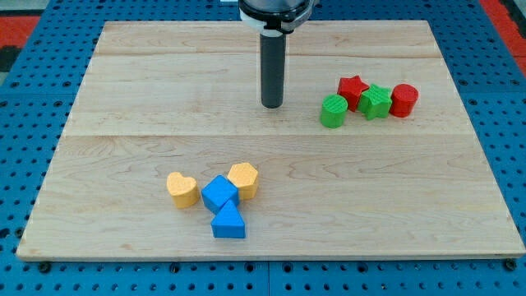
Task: Point at the red circle
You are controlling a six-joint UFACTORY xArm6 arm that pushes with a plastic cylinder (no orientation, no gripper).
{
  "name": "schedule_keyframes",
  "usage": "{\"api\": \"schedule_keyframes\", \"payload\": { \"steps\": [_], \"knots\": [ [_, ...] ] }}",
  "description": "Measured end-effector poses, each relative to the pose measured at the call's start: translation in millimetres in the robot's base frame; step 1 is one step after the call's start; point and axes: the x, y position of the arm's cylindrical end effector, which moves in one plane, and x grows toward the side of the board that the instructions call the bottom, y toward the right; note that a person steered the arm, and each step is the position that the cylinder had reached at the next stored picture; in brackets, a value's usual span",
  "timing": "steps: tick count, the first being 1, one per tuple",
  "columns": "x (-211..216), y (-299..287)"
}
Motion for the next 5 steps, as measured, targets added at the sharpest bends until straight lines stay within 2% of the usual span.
{"api": "schedule_keyframes", "payload": {
  "steps": [1,2,3,4,5],
  "knots": [
    [11.8,0.8],
    [86.0,21.5],
    [91.3,115.5],
    [66.5,210.2],
    [21.3,222.0]
  ]
}}
